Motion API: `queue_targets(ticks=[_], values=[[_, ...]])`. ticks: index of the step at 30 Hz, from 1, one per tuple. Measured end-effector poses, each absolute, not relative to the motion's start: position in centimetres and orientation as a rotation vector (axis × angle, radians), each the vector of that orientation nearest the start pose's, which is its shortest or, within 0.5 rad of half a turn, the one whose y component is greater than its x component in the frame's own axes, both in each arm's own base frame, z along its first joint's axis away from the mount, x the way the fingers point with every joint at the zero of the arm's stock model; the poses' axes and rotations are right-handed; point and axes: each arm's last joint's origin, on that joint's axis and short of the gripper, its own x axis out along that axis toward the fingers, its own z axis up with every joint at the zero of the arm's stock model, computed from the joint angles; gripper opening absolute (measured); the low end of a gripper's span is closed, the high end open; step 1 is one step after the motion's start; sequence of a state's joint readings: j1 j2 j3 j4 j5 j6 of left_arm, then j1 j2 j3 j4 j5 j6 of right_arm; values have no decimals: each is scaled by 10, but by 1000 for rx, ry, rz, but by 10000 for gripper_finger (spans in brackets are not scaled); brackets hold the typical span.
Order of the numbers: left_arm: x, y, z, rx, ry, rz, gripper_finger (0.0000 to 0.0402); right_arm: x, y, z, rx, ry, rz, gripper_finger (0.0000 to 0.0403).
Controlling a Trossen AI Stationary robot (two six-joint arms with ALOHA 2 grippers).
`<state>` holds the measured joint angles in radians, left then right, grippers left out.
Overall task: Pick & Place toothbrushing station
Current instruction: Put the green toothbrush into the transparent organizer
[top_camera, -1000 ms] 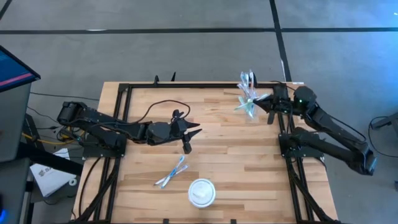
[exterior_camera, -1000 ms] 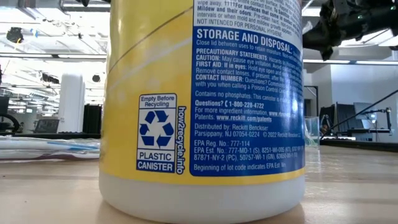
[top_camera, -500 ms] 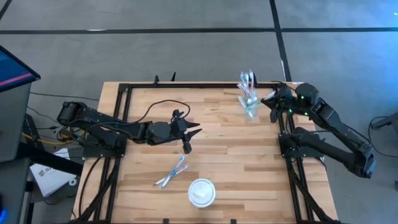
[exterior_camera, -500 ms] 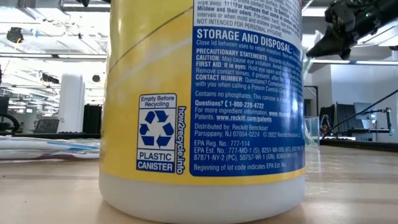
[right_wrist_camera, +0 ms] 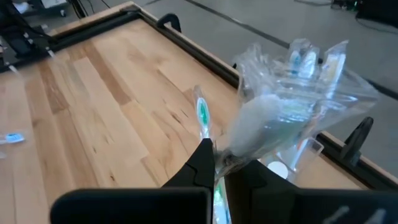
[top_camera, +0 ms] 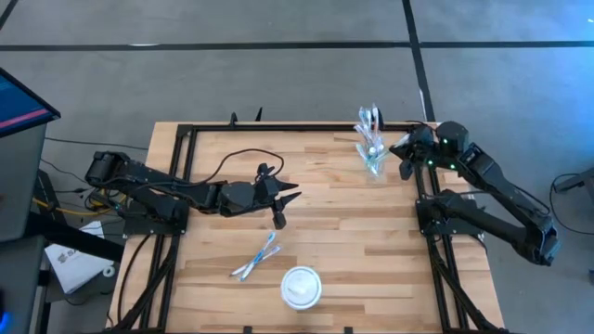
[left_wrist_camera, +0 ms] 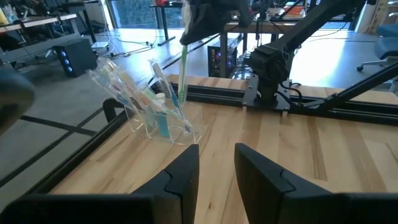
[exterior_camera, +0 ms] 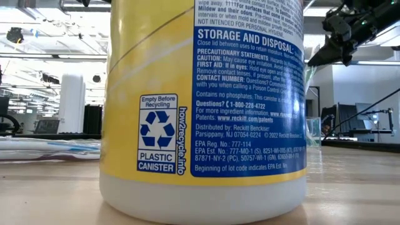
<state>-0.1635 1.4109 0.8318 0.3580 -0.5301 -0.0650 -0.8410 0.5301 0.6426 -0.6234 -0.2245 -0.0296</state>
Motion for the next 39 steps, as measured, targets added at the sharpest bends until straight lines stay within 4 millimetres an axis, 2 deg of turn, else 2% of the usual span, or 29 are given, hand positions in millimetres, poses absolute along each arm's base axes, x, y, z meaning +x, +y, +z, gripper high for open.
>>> queue_targets(ticks=[17, 25, 39], values=[[305, -35, 260, 11, 197, 369, 97, 97, -99, 259, 295, 586, -574, 5], [305, -35, 260, 11, 196, 369, 97, 103, -105, 238, 317, 579, -574, 5], [305, -35, 260, 10, 195, 373, 97, 107, -109, 224, 371, 602, -585, 5]])
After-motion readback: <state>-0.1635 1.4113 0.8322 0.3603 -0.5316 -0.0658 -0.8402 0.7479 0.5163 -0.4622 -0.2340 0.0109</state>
